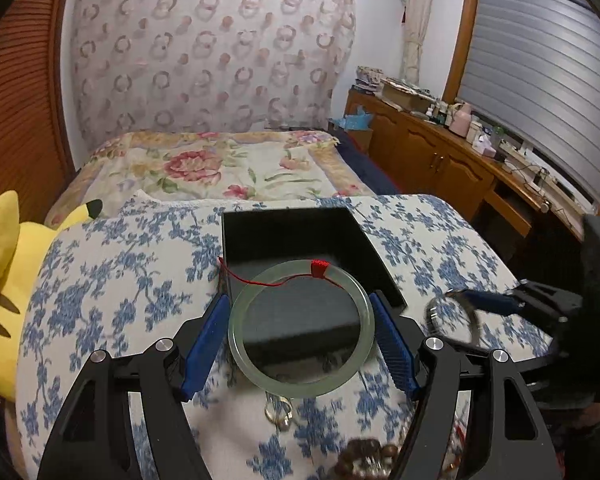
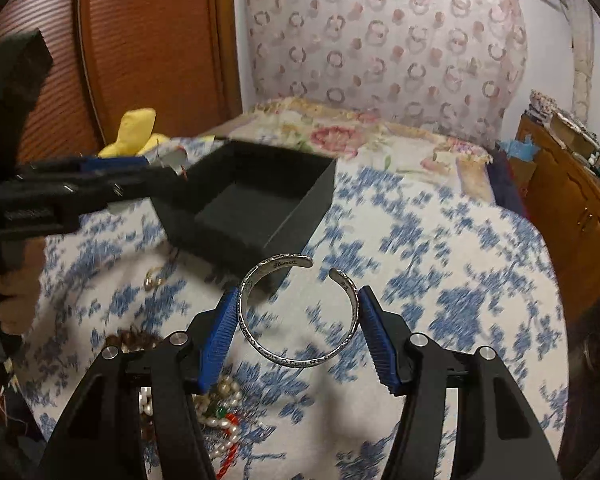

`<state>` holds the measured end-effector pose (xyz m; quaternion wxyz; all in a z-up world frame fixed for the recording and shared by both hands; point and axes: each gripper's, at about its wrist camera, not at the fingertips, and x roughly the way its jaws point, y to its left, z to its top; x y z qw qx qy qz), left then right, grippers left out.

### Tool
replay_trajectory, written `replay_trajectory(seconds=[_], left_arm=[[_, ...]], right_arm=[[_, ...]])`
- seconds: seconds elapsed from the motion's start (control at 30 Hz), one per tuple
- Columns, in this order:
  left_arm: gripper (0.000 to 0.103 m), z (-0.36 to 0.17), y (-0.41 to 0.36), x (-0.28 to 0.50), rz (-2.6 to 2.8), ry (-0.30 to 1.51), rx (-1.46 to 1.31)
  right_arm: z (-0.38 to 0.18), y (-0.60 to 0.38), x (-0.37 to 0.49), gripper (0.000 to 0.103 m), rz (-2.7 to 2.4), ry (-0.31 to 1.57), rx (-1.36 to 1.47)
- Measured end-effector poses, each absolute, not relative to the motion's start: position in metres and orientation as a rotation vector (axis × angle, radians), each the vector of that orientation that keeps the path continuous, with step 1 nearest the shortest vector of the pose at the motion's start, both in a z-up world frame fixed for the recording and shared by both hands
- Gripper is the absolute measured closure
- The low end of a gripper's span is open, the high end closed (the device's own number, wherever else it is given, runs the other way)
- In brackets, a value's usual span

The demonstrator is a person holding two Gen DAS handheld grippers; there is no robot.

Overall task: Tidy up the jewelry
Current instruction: 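Carry the jade bangle into the black box with the left tool while the right tool grasps the silver cuff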

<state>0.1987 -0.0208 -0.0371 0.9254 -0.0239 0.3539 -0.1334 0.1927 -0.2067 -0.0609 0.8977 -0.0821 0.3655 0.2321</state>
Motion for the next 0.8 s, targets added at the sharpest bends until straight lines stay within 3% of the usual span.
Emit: replay_trajectory(seconds=[0.43,0.53,0.67,0.8], left_arm=[[0.035,-0.049,-0.026,0.237,-0.253,0.757,-0.031],[0.025,-0.047,-0.024,0.237,-0.245,0.747,-0.039],[0.024,-0.038,-0.014,0.228,-0.225,0.710,-0.045],[0.015,-0.031,-0.002,0.215,-0.193,0.669,-0.041]], right_arm=[[-0.041,-0.205,0.233,0.041,0.481,0.713,-0.147],[-0.040,-0.200,0.240,0.041,0.484,0.704,-0.152],[-0.037,-0.192,0.246,0.041,0.502,0.692,-0.156],[-0.037,-0.176,0.249,0.041,0.545,0.674,-0.173]])
